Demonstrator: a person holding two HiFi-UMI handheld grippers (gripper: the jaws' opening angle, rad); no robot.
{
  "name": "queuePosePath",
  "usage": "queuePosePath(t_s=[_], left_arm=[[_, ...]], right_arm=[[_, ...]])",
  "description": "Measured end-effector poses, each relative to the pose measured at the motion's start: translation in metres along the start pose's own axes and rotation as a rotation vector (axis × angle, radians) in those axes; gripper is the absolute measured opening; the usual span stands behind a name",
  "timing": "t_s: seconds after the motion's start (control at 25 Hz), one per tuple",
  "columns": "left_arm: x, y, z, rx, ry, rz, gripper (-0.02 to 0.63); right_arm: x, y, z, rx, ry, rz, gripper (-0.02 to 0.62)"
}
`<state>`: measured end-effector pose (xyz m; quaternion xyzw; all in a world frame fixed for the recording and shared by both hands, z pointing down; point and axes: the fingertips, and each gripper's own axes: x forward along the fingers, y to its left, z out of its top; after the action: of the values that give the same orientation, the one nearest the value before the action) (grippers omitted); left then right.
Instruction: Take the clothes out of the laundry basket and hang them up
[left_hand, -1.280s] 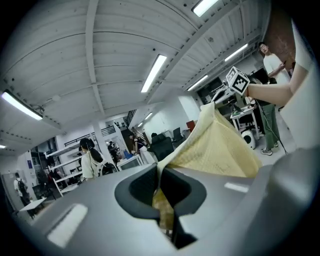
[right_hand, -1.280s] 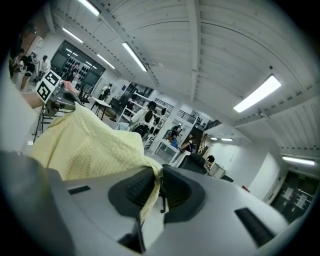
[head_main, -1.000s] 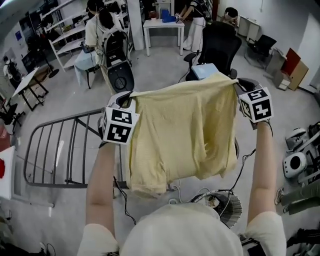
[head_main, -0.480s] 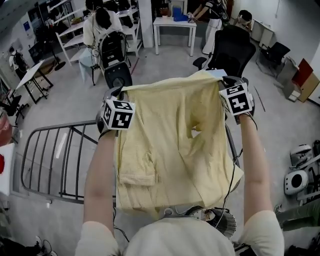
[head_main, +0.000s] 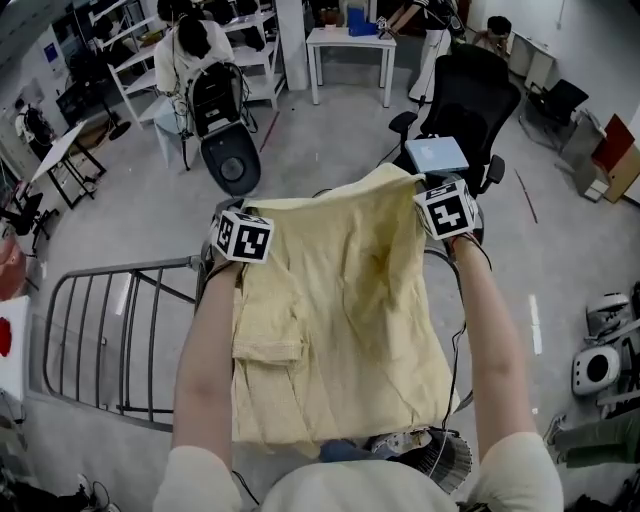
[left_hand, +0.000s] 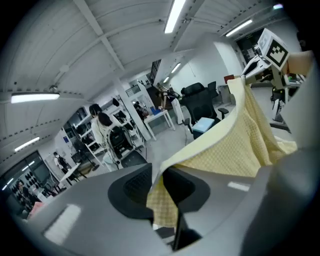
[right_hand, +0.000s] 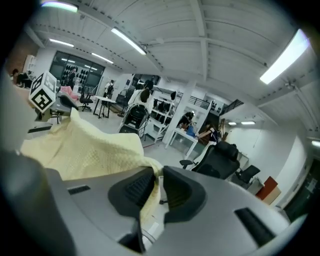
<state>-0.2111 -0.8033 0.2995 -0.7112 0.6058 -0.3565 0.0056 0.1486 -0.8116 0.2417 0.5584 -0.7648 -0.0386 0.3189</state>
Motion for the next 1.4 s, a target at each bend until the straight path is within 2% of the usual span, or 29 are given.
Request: queuePosePath(t_s=[0.16,0.24,0.32,0.4,0.48,0.64,0.76,0.84,0.96,1.16,1.36,1.4], left_arm=[[0.022,-0.037,-0.057,-0.032,0.178,-0.133,0.177],[0.023,-0.049,-0.079,-0.048,0.230,-0.171,0.219],[0.020,-0.064,-0.094,-0.076,0.257,-0.224,0.291],[0.013,-0.078,-0.101,-0.107,0.259,-0.278,0.325],[0.002,-0.085,-0.104,-0.118,0.242,-0.296,0.341],[-0.031,-0.081,-0.101,-0.113,0.176,-0.268,0.341],[-0.059,-0.091,-0.114,-0.153,0.156,-0.292,0.340],[-0.082,-0.098,-0.120,-0.157,0.124,-0.310,0.328],[-0.125,-0.102,-0.122,-0.165,0.043,-0.312,0.277],[-0.208,-0.115,-0.127,-0.285,-0.071,-0.352,0.143],[-0.300,-0.131,-0.161,-0.364,-0.162,-0.363,0.019],[-0.319,-0.135,-0.169,-0.369,-0.179,-0.362,0.013]], right_arm=[[0.019,0.022,-0.043,0.058,0.109,0.028,0.089],[0.024,0.038,-0.061,0.056,0.165,0.055,0.109],[0.026,0.054,-0.081,0.066,0.217,0.085,0.160],[0.023,0.065,-0.106,0.095,0.276,0.107,0.229],[0.015,0.072,-0.123,0.113,0.309,0.097,0.233],[-0.012,0.086,-0.121,0.143,0.243,0.077,0.225],[-0.044,0.104,-0.123,0.158,0.208,0.069,0.199],[-0.067,0.119,-0.125,0.156,0.179,0.069,0.188],[-0.109,0.147,-0.126,0.159,0.132,0.073,0.145],[-0.190,0.195,-0.126,0.198,0.035,0.080,0.063],[-0.277,0.242,-0.140,0.255,-0.037,0.062,0.003],[-0.295,0.252,-0.142,0.270,-0.057,0.064,0.003]])
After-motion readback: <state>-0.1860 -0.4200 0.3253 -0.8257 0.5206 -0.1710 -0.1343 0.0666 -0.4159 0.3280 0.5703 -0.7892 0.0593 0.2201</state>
